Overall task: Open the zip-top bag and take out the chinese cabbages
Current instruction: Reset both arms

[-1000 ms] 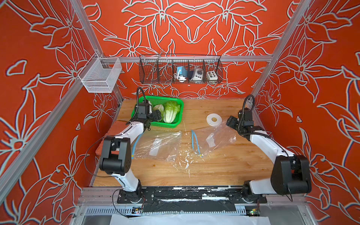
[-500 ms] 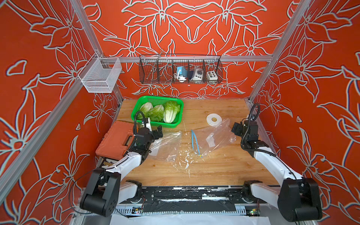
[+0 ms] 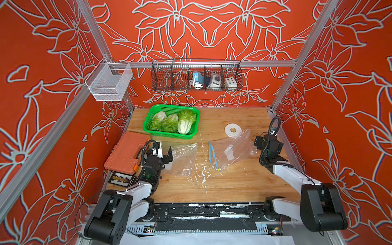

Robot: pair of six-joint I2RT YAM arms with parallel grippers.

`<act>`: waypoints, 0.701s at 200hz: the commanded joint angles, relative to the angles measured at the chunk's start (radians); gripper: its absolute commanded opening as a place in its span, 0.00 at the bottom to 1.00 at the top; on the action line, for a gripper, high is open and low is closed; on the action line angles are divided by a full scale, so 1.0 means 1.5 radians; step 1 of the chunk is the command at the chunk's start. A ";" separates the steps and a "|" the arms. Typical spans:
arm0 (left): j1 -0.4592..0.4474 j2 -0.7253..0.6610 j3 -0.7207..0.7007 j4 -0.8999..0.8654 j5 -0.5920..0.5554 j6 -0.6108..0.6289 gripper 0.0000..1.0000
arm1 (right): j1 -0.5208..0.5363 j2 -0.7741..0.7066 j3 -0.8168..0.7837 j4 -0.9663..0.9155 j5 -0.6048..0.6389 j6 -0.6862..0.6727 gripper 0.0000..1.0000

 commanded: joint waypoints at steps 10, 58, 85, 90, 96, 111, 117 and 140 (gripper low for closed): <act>0.051 0.069 0.010 0.117 0.058 -0.013 0.98 | -0.005 -0.017 -0.036 0.051 0.026 -0.058 0.98; 0.061 0.169 0.011 0.191 0.093 -0.011 0.98 | -0.016 0.059 -0.155 0.301 -0.080 -0.101 0.99; 0.062 0.163 0.018 0.169 0.093 -0.011 0.99 | -0.020 0.107 -0.153 0.339 -0.162 -0.132 0.99; 0.062 0.167 0.015 0.181 0.093 -0.012 0.99 | -0.020 0.132 -0.155 0.375 -0.170 -0.139 0.99; 0.062 0.167 0.015 0.184 0.092 -0.012 0.99 | -0.019 0.153 -0.152 0.402 -0.185 -0.147 0.99; 0.062 0.167 0.015 0.182 0.092 -0.012 0.99 | -0.023 0.131 -0.117 0.291 -0.209 -0.148 0.98; 0.062 0.166 0.016 0.177 0.091 -0.011 0.99 | -0.023 0.149 -0.129 0.349 -0.210 -0.150 0.98; 0.062 0.165 0.017 0.175 0.091 -0.012 0.99 | -0.024 0.141 -0.125 0.329 -0.210 -0.150 0.97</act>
